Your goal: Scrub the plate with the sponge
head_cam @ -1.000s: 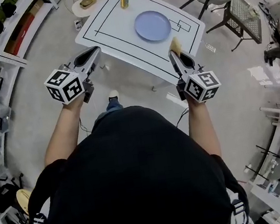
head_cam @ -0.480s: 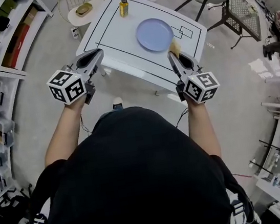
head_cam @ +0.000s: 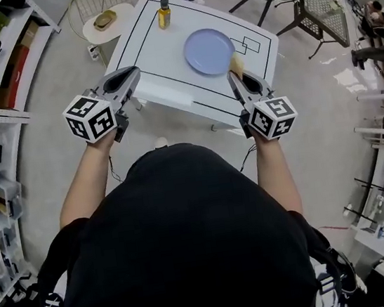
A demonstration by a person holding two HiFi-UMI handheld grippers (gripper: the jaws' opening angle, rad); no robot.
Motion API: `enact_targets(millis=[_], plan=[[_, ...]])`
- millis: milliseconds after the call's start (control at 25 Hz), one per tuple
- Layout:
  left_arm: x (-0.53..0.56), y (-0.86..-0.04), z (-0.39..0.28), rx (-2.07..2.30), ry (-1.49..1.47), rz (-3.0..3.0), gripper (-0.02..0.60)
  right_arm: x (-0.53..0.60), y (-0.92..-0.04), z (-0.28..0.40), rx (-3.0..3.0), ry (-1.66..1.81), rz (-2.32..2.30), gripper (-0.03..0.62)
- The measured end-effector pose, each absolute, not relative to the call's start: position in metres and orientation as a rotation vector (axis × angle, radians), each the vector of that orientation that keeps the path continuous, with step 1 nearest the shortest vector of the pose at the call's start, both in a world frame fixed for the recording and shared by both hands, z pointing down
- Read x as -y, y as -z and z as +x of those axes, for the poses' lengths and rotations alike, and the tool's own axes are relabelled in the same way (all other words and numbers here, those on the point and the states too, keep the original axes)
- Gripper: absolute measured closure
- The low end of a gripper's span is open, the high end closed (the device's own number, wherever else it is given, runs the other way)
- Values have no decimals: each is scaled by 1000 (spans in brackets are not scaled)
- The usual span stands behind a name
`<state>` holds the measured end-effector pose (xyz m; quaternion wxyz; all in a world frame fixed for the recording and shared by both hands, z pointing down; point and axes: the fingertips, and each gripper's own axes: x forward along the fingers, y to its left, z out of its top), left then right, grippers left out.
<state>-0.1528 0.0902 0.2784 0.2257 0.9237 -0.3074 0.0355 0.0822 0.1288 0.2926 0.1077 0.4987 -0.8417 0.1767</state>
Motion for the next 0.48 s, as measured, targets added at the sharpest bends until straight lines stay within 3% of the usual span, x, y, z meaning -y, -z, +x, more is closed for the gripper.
enact_targets(millis=[480], plan=[[-55, -283, -193, 788, -81, 2547, 557, -108, -291, 46, 2431, -539, 1522, 556]])
